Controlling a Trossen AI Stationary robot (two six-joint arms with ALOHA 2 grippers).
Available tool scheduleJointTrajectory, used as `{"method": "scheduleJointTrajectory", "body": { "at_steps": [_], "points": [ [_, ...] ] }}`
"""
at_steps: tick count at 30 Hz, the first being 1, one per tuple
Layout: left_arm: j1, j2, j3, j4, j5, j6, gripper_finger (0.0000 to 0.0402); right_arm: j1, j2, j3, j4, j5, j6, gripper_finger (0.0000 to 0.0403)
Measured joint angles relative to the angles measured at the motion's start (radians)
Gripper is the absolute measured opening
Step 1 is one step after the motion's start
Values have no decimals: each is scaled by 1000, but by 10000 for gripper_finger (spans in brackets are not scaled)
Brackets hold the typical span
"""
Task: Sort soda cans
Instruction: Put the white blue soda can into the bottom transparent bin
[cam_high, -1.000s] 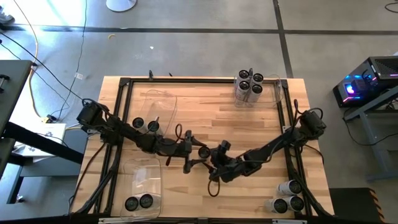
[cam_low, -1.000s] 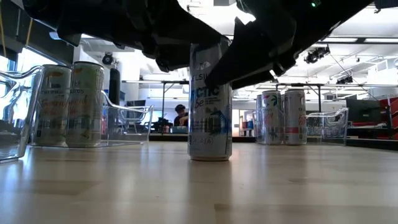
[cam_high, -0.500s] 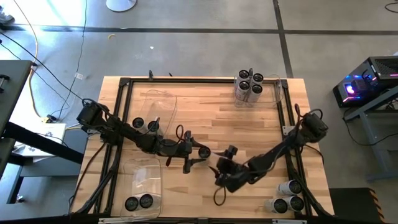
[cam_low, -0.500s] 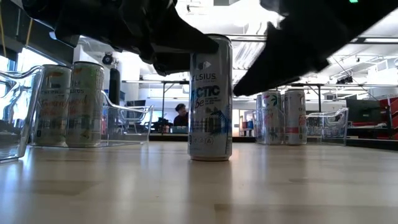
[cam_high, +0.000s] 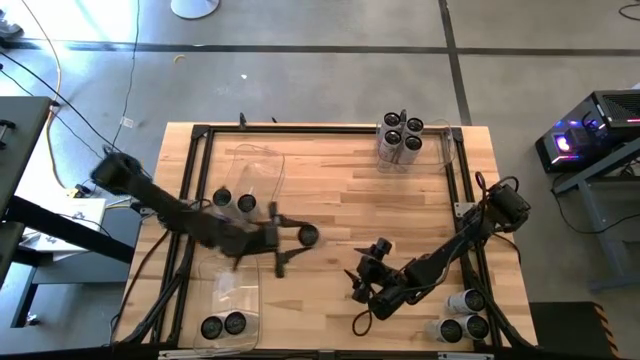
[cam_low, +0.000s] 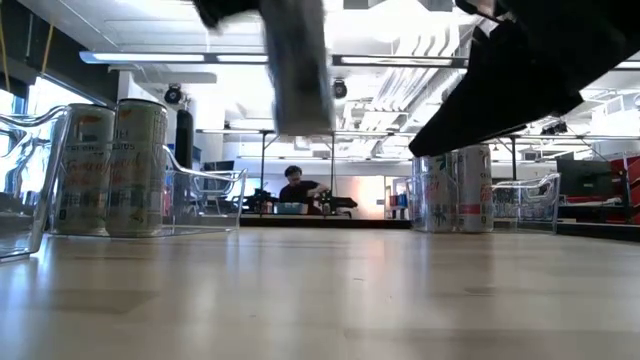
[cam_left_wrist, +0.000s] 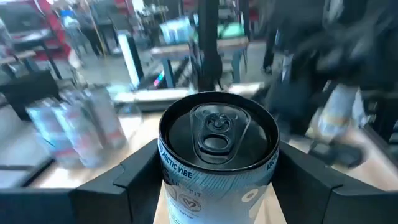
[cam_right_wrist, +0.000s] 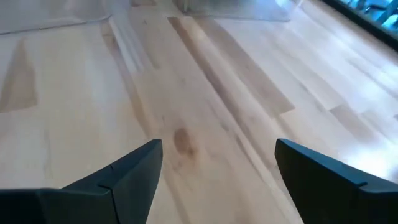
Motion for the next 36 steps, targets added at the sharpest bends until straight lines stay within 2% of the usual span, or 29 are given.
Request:
{"method": "scheduleJointTrajectory", "body": {
  "at_steps": [4,9,10,12,18,23,26,31,36],
  "points": [
    [-173,-175,14,-129,-156,-7,238,-11,-1,0,-3,32,-13,307],
    [-493,-254,128,-596,-593,-137,238,-35,-1,0,9,33,-18,307],
    [-554,-257,159,-674,-658,-191,238,-40,-1,0,14,32,-19,307],
    [-662,-261,212,-803,-720,-311,238,-47,-1,0,19,31,-20,307],
    [-851,-257,235,-1102,-706,-698,238,-72,-1,0,61,13,-68,307],
    [-902,-242,234,-1453,-611,-1156,238,-82,-1,0,91,3,-117,307],
    [-904,-232,191,-1588,-566,-1390,238,-83,-1,0,93,-2,-134,307],
    [-927,-234,64,-1581,-491,-1643,238,-102,-1,0,94,-2,-159,307],
    [-955,-234,-28,-1447,-486,-1677,243,-133,-1,0,96,-37,-174,307]
  ]
}}
